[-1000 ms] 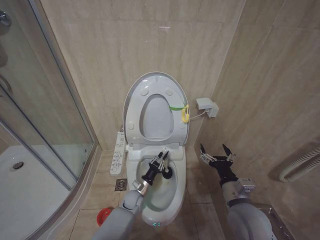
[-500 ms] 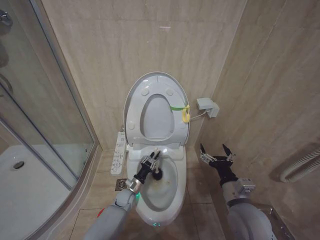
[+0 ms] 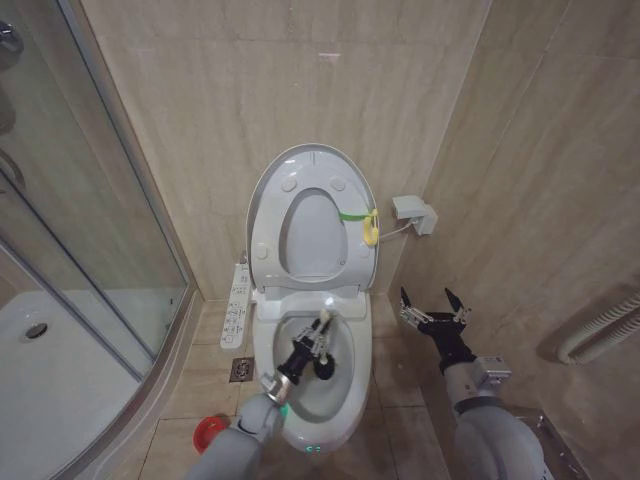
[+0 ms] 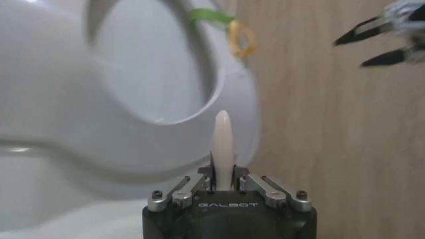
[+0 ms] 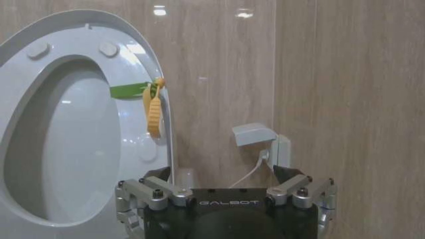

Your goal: Open the toilet lid, clean the toilet bowl with a toilet brush, close the toilet lid, and flush.

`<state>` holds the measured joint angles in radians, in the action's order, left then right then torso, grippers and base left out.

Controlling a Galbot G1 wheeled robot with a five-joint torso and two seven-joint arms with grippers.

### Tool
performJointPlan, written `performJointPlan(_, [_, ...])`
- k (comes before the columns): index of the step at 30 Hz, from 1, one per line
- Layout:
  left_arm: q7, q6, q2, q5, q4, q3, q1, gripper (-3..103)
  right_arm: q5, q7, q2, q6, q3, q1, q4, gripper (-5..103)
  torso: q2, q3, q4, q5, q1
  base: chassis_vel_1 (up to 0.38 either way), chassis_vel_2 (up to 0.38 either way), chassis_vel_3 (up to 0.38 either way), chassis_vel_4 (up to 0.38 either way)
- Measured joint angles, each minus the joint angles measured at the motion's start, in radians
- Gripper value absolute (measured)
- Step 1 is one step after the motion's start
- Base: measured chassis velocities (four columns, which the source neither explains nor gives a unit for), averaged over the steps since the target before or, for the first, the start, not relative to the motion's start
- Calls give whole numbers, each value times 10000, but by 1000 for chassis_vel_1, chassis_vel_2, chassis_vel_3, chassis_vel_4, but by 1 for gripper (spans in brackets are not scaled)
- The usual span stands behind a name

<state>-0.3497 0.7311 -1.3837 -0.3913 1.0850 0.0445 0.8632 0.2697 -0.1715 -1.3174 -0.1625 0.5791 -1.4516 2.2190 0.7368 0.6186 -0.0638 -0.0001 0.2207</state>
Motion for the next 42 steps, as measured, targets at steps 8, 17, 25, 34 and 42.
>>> performJointPlan(8, [80, -140, 332, -235, 440, -204, -136, 19, 0, 0, 0, 0, 0, 1, 0, 100, 0, 0, -2, 0, 0, 0, 0, 0, 0])
performJointPlan(17, [158, -131, -104, 11, 749, 253, 202, 19, 0, 0, 0, 0, 0, 0, 0, 100, 0, 0, -4, 0, 0, 0, 0, 0, 0])
performJointPlan(25, [203, -180, 203, 166, -549, -155, -195, 19, 0, 0, 0, 0, 0, 1, 0, 100, -1, 1, 2, 0, 0, 0, 0, 0, 0])
performJointPlan(34, [296, -134, 283, -78, 822, 57, 25, 19, 0, 0, 0, 0, 0, 1, 0, 100, 0, 1, -4, 0, 1, 0, 0, 0, 0])
performJointPlan(42, [331, -135, -101, -9, 464, 428, 152, 19, 0, 0, 0, 0, 0, 0, 0, 100, 0, 1, -1, -1, 0, 0, 0, 0, 0])
